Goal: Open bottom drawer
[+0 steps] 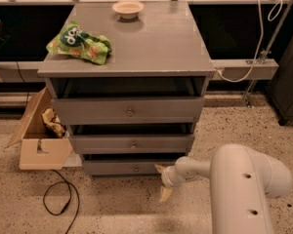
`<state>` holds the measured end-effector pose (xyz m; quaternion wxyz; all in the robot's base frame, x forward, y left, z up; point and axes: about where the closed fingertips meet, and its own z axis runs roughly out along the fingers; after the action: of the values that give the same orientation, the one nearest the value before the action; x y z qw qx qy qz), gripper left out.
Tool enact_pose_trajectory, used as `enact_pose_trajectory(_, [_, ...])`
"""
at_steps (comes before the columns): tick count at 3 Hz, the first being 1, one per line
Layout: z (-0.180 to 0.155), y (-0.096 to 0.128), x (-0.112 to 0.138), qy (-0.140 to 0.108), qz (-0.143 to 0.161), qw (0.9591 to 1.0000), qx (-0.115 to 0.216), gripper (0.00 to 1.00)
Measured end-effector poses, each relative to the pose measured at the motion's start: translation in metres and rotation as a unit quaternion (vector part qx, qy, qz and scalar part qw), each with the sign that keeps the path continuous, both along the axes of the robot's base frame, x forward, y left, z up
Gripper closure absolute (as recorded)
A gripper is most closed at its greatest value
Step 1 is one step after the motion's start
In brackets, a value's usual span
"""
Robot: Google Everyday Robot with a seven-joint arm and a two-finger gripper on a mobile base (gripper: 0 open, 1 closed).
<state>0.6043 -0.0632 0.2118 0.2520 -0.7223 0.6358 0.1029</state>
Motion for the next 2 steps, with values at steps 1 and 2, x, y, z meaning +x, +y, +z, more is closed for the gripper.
enact_pose_trajectory(1, [-0.007,0.012,0.039,-0.048,-0.008,0.9987,-0.016,0.00])
enact_pose_trajectory(2, [-0.008,0.020,0.059,-0.071,-0.010,0.9973,-0.020,0.00])
